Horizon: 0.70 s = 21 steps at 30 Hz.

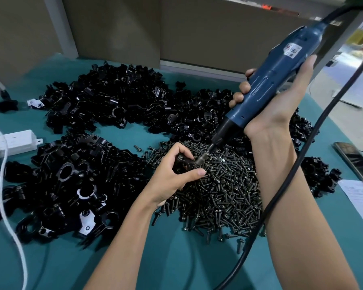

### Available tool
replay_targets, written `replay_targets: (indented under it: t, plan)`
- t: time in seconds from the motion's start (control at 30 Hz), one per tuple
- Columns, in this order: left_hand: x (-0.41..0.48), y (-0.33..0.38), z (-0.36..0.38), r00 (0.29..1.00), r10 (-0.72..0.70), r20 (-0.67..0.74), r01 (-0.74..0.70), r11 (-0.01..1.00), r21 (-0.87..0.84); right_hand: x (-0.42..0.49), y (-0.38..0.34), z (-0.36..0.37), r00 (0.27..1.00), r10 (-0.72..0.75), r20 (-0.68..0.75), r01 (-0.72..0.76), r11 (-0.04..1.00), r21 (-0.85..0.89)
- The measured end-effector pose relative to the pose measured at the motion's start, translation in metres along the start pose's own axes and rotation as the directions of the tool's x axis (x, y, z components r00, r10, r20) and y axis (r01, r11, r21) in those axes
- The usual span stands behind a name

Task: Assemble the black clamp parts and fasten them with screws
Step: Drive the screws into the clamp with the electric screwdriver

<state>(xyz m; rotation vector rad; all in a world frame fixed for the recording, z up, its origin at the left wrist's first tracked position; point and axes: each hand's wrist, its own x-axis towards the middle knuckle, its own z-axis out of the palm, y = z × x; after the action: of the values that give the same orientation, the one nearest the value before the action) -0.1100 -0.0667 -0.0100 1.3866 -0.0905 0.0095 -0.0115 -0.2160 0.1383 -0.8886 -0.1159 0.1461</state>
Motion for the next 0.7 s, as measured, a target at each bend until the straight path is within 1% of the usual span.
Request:
replay_targets:
  t: [0.07, 0.2, 0.27, 0.4, 0.5, 0.6, 0.7]
  plan:
    - [0.000, 0.000, -0.002, 1.000, 0.014, 0.010, -0.014, 1.000, -0.015, -0.001, 0.000, 0.002, 1.000, -0.006, 0.018, 0.006, 1.000, 0.019]
    - [-0.001, -0.001, -0.006, 0.999, 0.038, -0.008, -0.036, 0.993, 0.115, 0.001, 0.002, 0.006, 0.999, -0.030, 0.012, 0.030, 0.999, 0.033]
    - [-0.001, -0.002, -0.005, 0.999, 0.031, -0.015, -0.028, 0.992, 0.125, 0.002, 0.003, 0.007, 0.999, -0.043, 0.008, 0.043, 0.999, 0.022]
    - [0.001, -0.002, -0.003, 0.998, 0.036, -0.059, -0.027, 0.989, 0.145, 0.003, 0.005, 0.007, 0.998, -0.065, -0.020, 0.064, 0.997, -0.032]
    - [0.001, -0.003, -0.005, 0.994, 0.039, -0.107, -0.023, 0.989, 0.144, 0.002, 0.007, 0.010, 0.994, -0.093, -0.053, 0.084, 0.986, -0.146]
    - [0.002, -0.005, -0.005, 0.991, 0.043, -0.124, -0.019, 0.983, 0.182, 0.001, 0.010, 0.014, 0.994, -0.095, -0.049, 0.082, 0.973, -0.218]
    - [0.002, -0.006, -0.006, 0.990, 0.033, -0.137, -0.003, 0.977, 0.211, 0.001, 0.012, 0.017, 0.993, -0.109, -0.041, 0.095, 0.963, -0.253]
